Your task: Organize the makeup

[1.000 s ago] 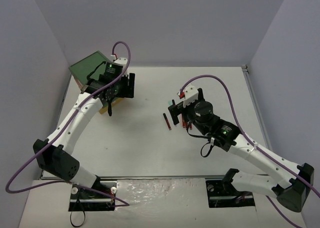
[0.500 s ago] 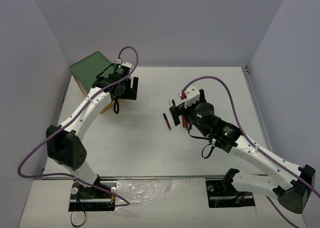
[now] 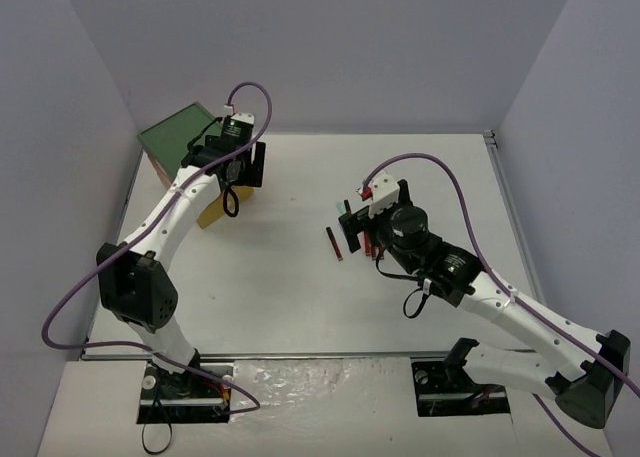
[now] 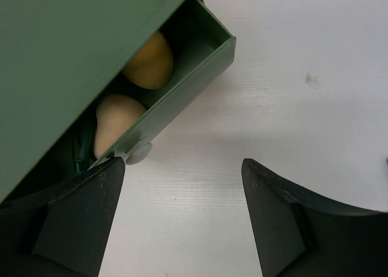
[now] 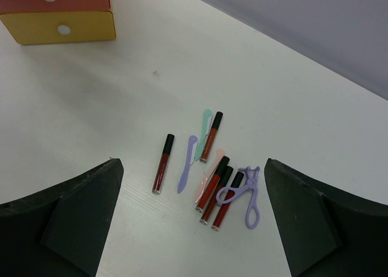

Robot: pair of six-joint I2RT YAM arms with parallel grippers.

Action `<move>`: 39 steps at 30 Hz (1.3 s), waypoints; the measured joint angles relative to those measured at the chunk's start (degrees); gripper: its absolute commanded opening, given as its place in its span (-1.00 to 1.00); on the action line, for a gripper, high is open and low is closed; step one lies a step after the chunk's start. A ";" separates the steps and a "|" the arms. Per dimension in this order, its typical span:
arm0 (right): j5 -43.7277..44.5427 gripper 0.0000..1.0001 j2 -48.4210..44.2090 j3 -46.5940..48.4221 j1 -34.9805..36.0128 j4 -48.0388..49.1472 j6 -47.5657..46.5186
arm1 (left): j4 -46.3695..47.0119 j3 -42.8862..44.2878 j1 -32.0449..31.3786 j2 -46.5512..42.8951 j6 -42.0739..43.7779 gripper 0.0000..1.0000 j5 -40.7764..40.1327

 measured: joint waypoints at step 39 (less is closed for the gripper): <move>-1.94 1.00 -3.93 -1.81 -0.02 -0.01 3.65 | 8.73 -17.88 0.55 -5.84 -23.96 0.09 -17.78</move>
